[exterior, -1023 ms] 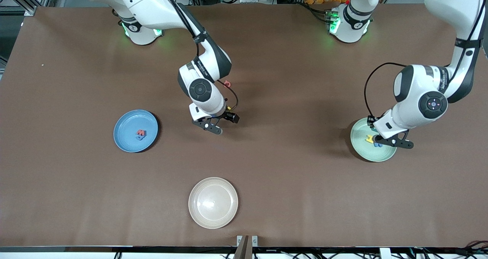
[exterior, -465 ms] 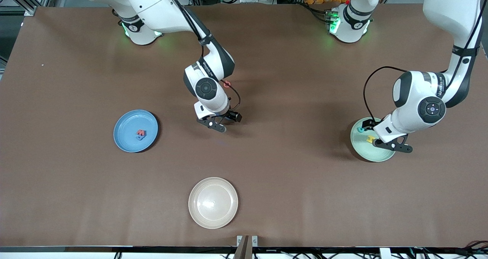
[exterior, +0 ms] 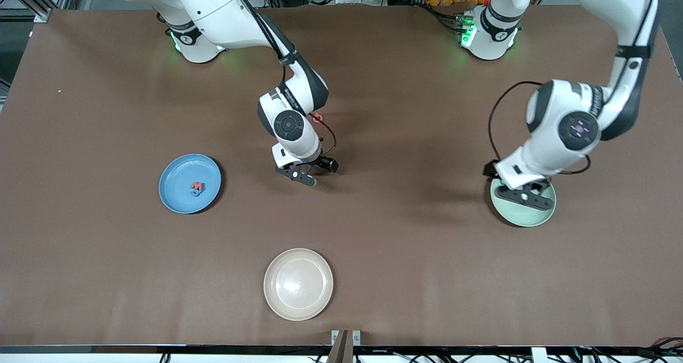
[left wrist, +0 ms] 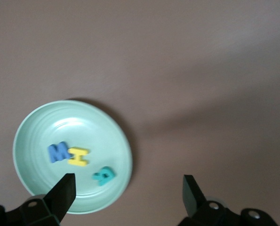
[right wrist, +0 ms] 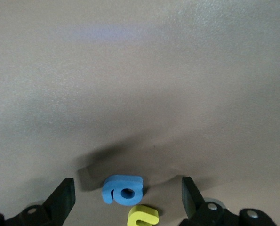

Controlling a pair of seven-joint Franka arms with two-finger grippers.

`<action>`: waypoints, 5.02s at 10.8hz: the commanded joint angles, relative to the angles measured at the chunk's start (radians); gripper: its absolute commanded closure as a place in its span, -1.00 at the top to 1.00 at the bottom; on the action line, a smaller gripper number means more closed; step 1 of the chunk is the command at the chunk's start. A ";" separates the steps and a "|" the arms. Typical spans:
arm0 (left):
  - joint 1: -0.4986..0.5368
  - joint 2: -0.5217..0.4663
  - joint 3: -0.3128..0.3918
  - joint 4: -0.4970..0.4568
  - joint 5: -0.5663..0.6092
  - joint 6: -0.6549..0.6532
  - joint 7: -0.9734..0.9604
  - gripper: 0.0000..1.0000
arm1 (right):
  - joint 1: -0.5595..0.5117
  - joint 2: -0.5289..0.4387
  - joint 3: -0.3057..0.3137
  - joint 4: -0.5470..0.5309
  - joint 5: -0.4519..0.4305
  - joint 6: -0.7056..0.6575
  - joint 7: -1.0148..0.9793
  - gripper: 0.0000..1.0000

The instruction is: Sort upper and lower case letters into plates

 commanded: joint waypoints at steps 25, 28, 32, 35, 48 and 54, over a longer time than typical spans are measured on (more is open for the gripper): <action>-0.721 0.307 -0.076 0.241 -0.024 0.132 -1.118 1.00 | -0.439 -0.211 -0.089 0.009 -0.012 -0.414 -0.473 -1.00; -0.788 0.439 -0.073 0.345 0.067 0.133 -1.222 1.00 | -0.467 -0.170 -0.178 0.008 -0.038 -0.399 -0.557 -1.00; -0.885 0.548 0.010 0.436 0.063 0.133 -1.316 1.00 | -0.498 -0.148 -0.178 -0.026 -0.040 -0.364 -0.562 -0.57; -0.904 0.576 0.012 0.447 0.059 0.133 -1.362 1.00 | -0.492 -0.151 -0.178 -0.025 -0.040 -0.370 -0.562 1.00; -0.811 0.443 0.007 0.428 0.082 0.066 -1.301 -1.00 | -0.352 -0.153 -0.169 0.031 0.092 -0.382 -0.433 1.00; -0.355 0.151 -0.103 0.286 0.079 -0.120 -0.738 -1.00 | -0.191 -0.131 -0.152 0.031 0.095 -0.330 -0.244 1.00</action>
